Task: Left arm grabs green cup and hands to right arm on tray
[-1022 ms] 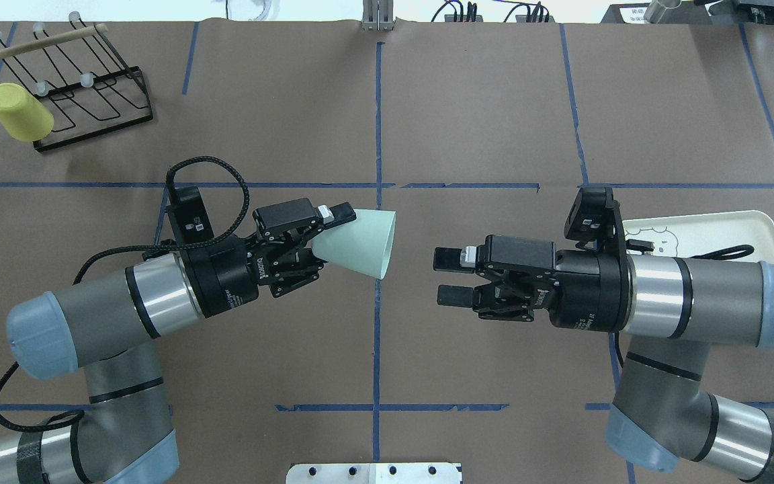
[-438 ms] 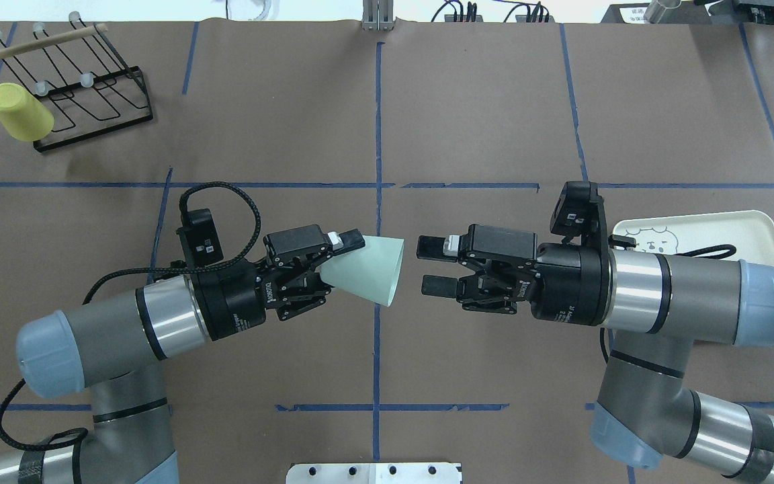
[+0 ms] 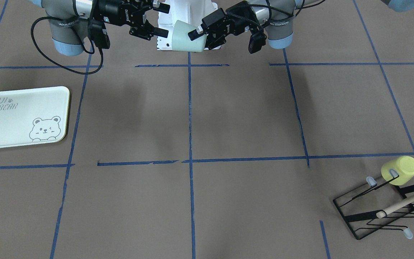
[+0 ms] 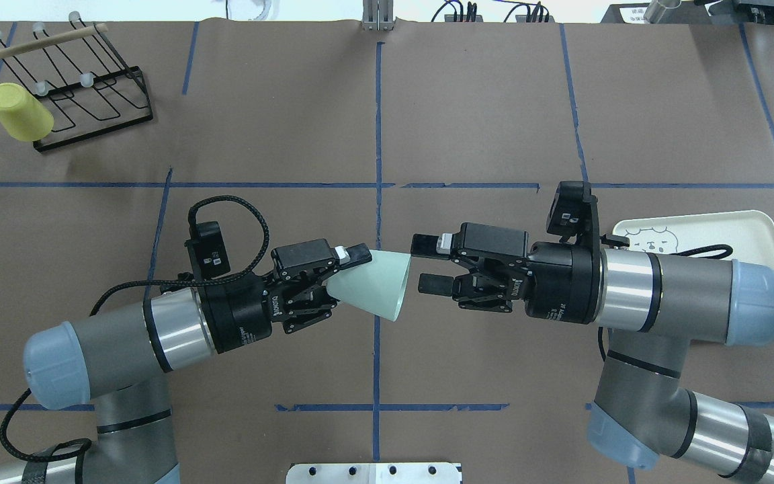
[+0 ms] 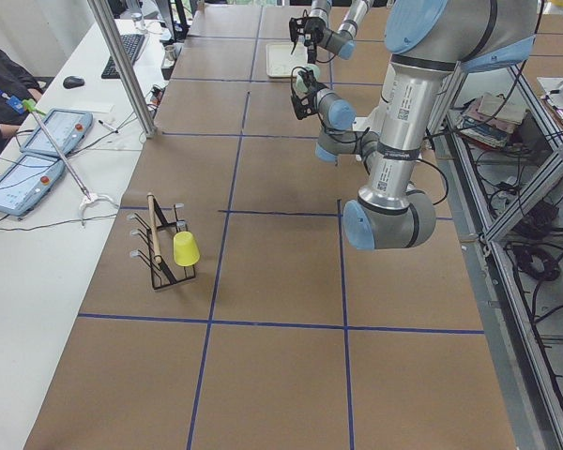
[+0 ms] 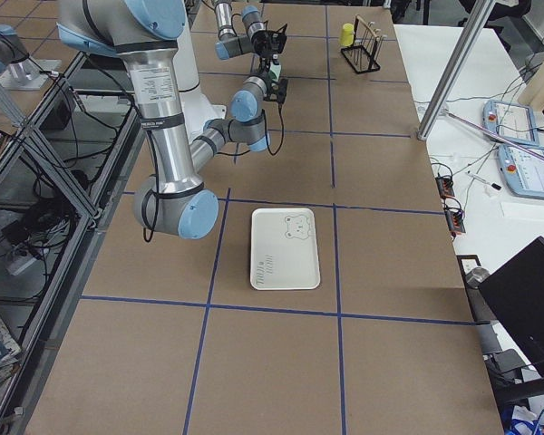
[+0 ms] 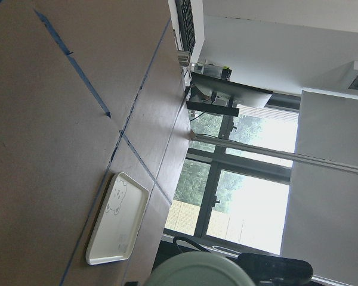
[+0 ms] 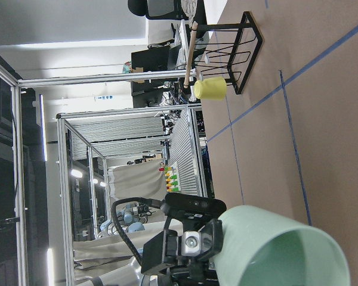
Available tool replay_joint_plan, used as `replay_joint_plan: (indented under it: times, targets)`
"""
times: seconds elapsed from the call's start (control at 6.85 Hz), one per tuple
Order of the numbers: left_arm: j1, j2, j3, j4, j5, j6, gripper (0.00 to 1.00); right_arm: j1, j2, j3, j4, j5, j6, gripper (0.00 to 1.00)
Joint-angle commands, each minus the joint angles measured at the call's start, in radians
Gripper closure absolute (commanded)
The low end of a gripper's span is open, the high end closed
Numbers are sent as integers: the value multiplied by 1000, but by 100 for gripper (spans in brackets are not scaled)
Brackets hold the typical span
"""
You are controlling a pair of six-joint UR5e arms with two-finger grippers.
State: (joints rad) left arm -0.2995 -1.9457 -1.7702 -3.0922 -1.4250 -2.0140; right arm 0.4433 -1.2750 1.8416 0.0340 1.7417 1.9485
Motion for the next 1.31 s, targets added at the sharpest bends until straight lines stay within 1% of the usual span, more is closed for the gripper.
replay_joint_plan:
  times: [0.0,0.29,0.73,0.88,1.02,1.17]
  targets:
    - [2,-4,0,0,1,-2,55,-8,48,-1,-64,-1,1,0]
    - [3,1,-18,0,1,-2,55,-8,54,-1,-88,-2,0,3]
    - [3,2,-26,0,0,-2,55,-8,54,-1,-88,-18,1,4]
    - [7,2,-25,0,0,-2,55,-6,54,-1,-88,-18,4,8]
    - [7,2,-25,0,0,-2,55,-8,54,-1,-88,-18,10,27]
    - [7,2,-25,-2,0,-2,55,-8,54,-1,-85,-16,9,51]
